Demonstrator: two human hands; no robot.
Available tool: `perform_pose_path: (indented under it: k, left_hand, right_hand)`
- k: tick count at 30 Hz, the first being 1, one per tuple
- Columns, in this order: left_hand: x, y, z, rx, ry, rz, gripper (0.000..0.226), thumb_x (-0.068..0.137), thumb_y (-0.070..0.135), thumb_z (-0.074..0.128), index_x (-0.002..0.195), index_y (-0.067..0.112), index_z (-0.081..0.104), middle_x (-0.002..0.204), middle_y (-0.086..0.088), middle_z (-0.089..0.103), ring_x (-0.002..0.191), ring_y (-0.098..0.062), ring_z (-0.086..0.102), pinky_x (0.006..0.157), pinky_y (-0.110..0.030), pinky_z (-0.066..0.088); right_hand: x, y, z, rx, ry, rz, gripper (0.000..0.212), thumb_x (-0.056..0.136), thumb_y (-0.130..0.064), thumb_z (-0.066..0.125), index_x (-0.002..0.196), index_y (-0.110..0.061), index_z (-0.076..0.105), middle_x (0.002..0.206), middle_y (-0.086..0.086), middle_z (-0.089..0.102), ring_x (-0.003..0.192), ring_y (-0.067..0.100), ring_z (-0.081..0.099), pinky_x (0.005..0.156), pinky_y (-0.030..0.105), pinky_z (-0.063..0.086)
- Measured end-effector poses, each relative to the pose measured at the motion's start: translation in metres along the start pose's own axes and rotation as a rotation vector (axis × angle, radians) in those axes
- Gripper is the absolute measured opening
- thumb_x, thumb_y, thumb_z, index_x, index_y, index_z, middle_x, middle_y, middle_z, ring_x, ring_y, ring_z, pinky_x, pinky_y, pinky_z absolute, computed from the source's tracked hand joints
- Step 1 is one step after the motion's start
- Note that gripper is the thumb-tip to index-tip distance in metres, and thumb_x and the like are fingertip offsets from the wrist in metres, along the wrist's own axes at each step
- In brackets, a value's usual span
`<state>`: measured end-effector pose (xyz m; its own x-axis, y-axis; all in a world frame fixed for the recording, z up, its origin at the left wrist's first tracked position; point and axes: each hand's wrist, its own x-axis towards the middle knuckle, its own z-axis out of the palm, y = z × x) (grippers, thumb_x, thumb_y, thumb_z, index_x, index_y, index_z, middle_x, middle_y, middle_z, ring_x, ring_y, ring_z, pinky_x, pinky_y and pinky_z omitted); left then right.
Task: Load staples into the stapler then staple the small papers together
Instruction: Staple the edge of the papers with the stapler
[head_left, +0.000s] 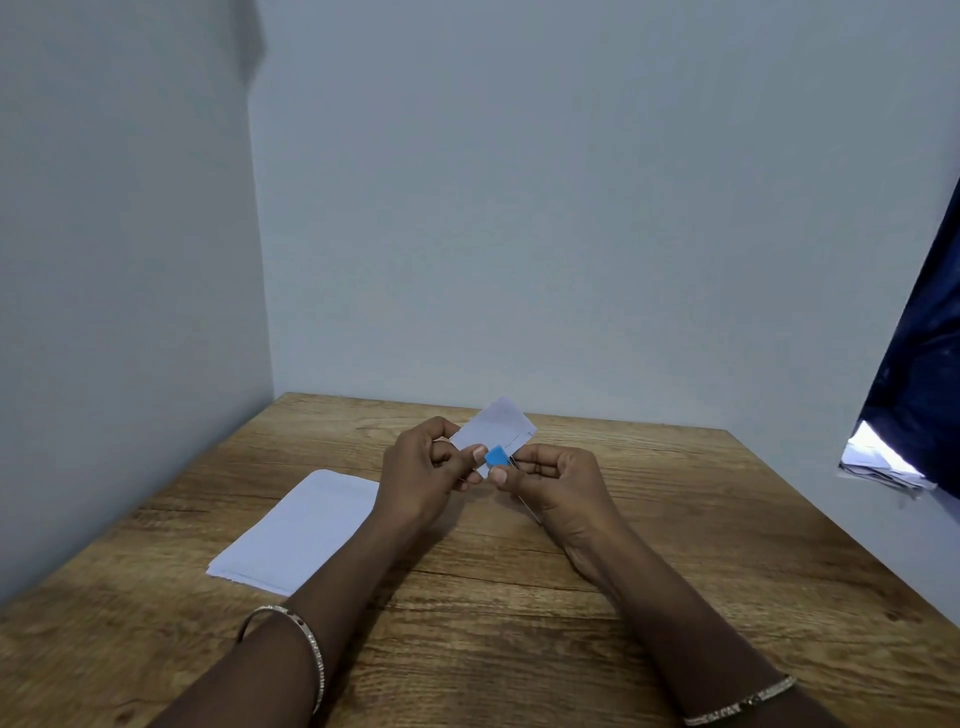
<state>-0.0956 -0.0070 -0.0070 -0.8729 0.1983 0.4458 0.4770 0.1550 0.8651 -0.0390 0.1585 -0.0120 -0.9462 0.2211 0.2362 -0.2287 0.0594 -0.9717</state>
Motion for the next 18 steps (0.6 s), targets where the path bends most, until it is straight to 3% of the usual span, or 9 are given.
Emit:
perform_pose_path:
  k: [4, 9, 15, 16, 18]
  left_hand:
    - [-0.001, 0.001, 0.0, -0.029, -0.014, -0.009, 0.024, 0.087, 0.021, 0.077, 0.093, 0.002, 0.064, 0.056, -0.001, 0.073, 0.055, -0.008, 0.071, 0.059, -0.021, 0.057]
    - [-0.002, 0.001, 0.0, -0.063, -0.029, -0.037, 0.024, 0.087, 0.023, 0.077, 0.094, 0.004, 0.063, 0.059, -0.003, 0.075, 0.059, -0.013, 0.073, 0.071, -0.035, 0.059]
    - [-0.002, -0.002, 0.001, -0.079, -0.023, -0.051, 0.017, 0.088, 0.02, 0.076, 0.092, 0.009, 0.064, 0.06, -0.008, 0.074, 0.06, -0.019, 0.074, 0.076, -0.047, 0.061]
    - [-0.001, -0.003, 0.001, -0.067, -0.008, -0.051, 0.016, 0.088, 0.019, 0.076, 0.091, 0.009, 0.064, 0.058, -0.007, 0.072, 0.06, -0.019, 0.074, 0.075, -0.046, 0.061]
    - [0.0, -0.005, 0.0, -0.05, 0.033, -0.057, 0.012, 0.089, 0.018, 0.075, 0.09, 0.015, 0.063, 0.054, -0.004, 0.069, 0.06, -0.02, 0.075, 0.075, -0.041, 0.06]
  right_hand:
    - [0.001, 0.001, -0.001, -0.018, 0.015, -0.012, 0.03, 0.069, -0.015, 0.091, 0.097, -0.007, 0.079, 0.091, 0.013, 0.08, 0.087, 0.024, 0.075, 0.077, 0.034, 0.059]
    - [0.003, 0.001, 0.003, -0.038, 0.077, -0.016, 0.012, 0.07, -0.009, 0.09, 0.078, -0.009, 0.08, 0.074, 0.01, 0.076, 0.073, 0.02, 0.07, 0.074, 0.038, 0.059]
    - [-0.003, -0.001, 0.007, -0.098, 0.111, 0.028, 0.026, 0.07, -0.023, 0.091, 0.09, -0.009, 0.081, 0.086, 0.014, 0.079, 0.092, 0.032, 0.075, 0.09, 0.055, 0.059]
    - [-0.004, -0.002, 0.008, -0.14, 0.12, 0.031, 0.031, 0.068, -0.028, 0.092, 0.092, -0.011, 0.081, 0.086, 0.01, 0.08, 0.092, 0.029, 0.076, 0.087, 0.051, 0.061]
    - [-0.005, -0.004, 0.01, -0.272, 0.172, 0.009, 0.038, 0.064, -0.036, 0.093, 0.093, -0.015, 0.082, 0.077, -0.002, 0.08, 0.08, 0.012, 0.077, 0.068, 0.03, 0.062]
